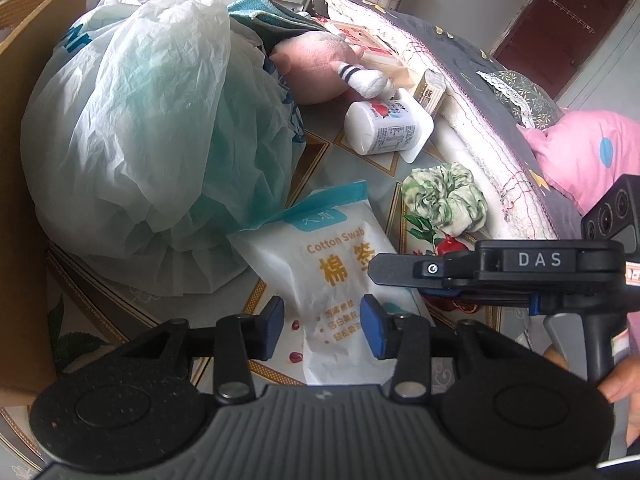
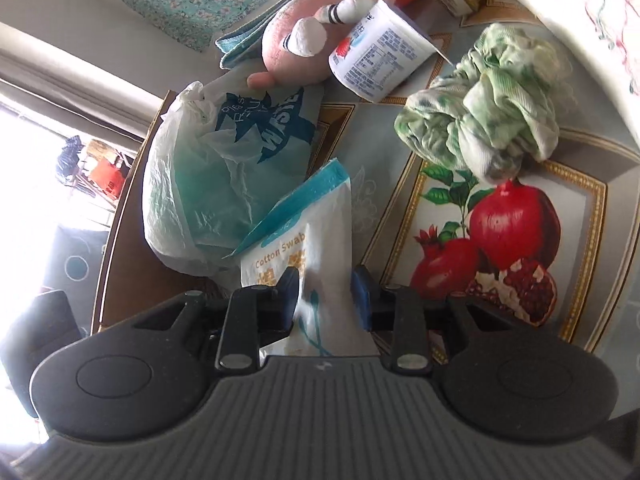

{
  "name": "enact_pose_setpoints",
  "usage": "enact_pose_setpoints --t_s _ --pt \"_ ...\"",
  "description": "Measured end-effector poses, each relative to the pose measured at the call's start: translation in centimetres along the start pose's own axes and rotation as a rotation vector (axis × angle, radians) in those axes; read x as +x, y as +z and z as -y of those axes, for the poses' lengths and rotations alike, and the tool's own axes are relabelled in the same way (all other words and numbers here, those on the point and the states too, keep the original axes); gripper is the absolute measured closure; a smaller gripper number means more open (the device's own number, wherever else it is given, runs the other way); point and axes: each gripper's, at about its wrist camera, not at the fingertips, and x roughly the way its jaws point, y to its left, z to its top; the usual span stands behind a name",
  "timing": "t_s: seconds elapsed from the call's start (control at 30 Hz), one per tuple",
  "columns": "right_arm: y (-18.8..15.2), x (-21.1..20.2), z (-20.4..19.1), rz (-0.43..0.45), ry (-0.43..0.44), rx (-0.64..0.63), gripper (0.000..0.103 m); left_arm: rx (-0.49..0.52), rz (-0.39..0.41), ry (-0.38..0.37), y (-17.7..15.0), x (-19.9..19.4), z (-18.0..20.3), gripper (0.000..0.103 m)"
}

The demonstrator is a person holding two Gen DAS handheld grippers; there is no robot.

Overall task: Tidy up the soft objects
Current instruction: 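Lift the cotton-swab bag with the right gripper, then carry the cotton-swab bag with the right gripper into the cardboard box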

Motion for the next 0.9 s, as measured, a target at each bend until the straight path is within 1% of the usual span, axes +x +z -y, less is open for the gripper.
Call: enact_pose_setpoints --t_s 0.03,0.1,0.13,0.2,0.3,0.53,0.63,0.73,0.8,0.9 --pt "0.0 0.0 0.3 -0.002 0.020 0.024 0.073 -0.005 0.004 -0.002 0.0 0.0 0.0 0.061" --pt "-0.2 0.0 0.9 -0.009 0.057 0.071 0.073 -0.015 0.015 -0.005 0.0 -0.2 0.1 0.066" --pt "-0.3 0.1 1.2 -0.010 0.073 0.094 0.073 -0.014 0.022 -0.003 0.0 -0.2 0.2 0.067" --pt "-0.7 -0.1 1.5 -0.007 0.086 0.115 0.073 0.000 0.032 0.004 0.1 -0.5 0.5 0.070" --pt "-1.3 -0.8 1.3 0.008 0.089 0.118 0.073 0.019 0.042 -0.003 0.1 -1.0 1.1 0.074" --pt "-2.3 -3.8 0.1 0.069 0.120 0.108 0.073 0.071 0.092 -0.024 -0.1 -3.4 2.8 0.075" --pt "-2.4 -5.3 -1.3 0.097 0.140 0.079 0.073 0.096 0.134 -0.030 -0.1 -5.3 3.6 0.075" --pt "-1.8 -6.4 -3.6 0.121 0.176 0.019 0.073 0.113 0.189 -0.020 0.3 -7.9 3.9 0.076" --pt "-1.1 -6.8 -5.6 0.133 0.206 -0.029 0.073 0.123 0.232 0.000 0.8 -9.7 3.9 0.076" --pt "0.2 -6.4 -9.2 0.140 0.265 -0.109 0.073 0.130 0.320 0.055 2.0 -13.3 3.2 0.076"
